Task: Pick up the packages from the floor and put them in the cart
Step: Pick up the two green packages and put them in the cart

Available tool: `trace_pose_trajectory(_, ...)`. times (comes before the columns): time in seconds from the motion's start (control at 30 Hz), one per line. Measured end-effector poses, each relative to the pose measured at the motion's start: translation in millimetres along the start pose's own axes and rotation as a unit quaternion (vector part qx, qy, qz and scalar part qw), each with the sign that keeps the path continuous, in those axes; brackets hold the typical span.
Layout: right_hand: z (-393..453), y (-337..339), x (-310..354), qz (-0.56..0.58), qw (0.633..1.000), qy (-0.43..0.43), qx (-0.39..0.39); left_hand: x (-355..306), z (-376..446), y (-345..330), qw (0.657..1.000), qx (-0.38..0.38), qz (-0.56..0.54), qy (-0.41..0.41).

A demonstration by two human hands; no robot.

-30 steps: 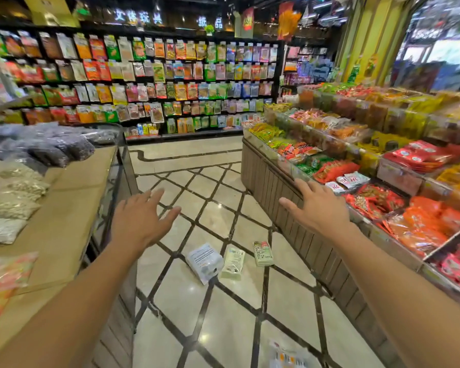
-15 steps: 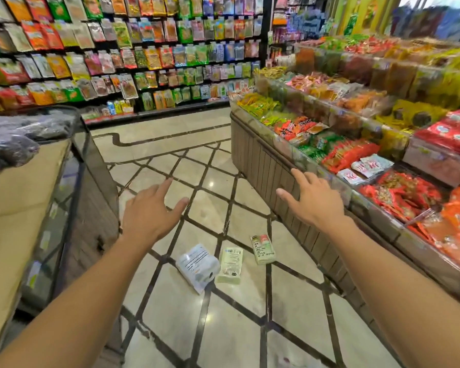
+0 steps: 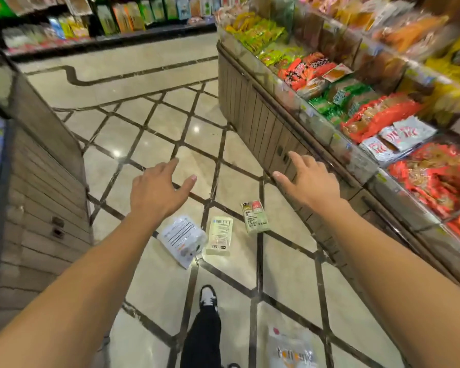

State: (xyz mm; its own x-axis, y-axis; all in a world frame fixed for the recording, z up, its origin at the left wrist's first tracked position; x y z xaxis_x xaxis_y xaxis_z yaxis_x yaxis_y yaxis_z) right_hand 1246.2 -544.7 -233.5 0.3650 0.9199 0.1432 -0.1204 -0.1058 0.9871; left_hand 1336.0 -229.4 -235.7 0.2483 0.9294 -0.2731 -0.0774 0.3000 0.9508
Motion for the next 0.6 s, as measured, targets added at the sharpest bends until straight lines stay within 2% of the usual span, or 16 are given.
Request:
trace_pose_trajectory(0.13, 47.6, -42.9, -0.8, 0.008, 0.999, -0.023, 0.029, -4.1, 54.2, -63.5, 0.999, 0.044, -0.012, -0.01)
trace_pose_trajectory(0.33, 98.4, -138.9, -1.9, 0.082, 0.985, -0.131, 0.075, 4.9, 98.1, -172.5, 0.99, 0.14, -0.004, -0.032)
trace_pose_trajectory(0.6, 114.5, -353.2, -31.7, 0.108, 0.964, -0.186, 0.159, 36.4, 89.7, -377.4, 0.967, 0.233, -0.075, 0.073)
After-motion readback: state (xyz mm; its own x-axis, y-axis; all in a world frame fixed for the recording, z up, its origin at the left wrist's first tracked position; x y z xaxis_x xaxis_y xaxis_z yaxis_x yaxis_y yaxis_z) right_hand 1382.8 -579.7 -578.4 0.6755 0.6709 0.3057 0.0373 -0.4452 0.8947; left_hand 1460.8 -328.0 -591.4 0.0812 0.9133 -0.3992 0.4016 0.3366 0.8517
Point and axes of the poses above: each hand's wrist, its own z-axis towards the middle knuckle, its own y-axis out of the back of the hand, x = y × z, the point moved 2 cm from there along z, towards the middle knuckle, and after that the axes turned 8 degrees about -x, right-handed, at the moved point
